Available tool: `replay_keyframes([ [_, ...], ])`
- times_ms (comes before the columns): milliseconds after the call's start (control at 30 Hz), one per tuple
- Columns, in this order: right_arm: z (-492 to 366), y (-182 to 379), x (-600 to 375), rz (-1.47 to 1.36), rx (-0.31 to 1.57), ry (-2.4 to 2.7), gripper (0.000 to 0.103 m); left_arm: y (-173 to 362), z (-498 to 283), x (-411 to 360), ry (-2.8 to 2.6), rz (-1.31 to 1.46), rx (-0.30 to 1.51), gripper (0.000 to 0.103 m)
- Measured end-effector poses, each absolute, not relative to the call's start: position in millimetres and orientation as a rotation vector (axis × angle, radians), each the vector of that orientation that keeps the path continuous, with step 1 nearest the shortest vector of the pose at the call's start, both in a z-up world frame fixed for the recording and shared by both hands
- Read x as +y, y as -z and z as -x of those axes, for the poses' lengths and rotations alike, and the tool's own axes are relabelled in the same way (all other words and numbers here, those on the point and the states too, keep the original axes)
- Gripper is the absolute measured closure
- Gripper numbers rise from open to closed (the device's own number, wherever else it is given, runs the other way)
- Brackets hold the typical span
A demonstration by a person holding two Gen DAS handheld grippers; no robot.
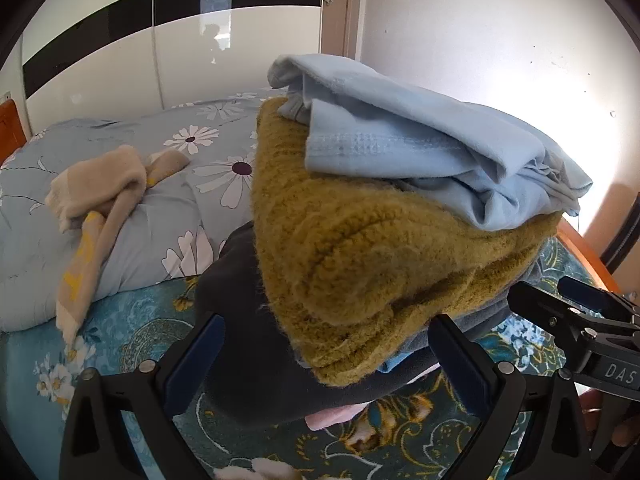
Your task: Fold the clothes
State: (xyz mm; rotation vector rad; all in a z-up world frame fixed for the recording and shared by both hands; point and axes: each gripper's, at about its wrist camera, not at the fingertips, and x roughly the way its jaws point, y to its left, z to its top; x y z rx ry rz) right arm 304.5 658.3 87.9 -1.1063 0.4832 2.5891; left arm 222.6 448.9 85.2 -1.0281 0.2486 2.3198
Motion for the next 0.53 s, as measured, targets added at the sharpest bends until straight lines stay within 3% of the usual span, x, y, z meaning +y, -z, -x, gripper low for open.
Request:
replay_keyframes([
  [533, -301.8, -90.9, 661.8, 1.131, 0.478, -2.581, 0.003, -80.2, -228.1, 456.0, -2.335, 1.011, 0.304, 0.000],
])
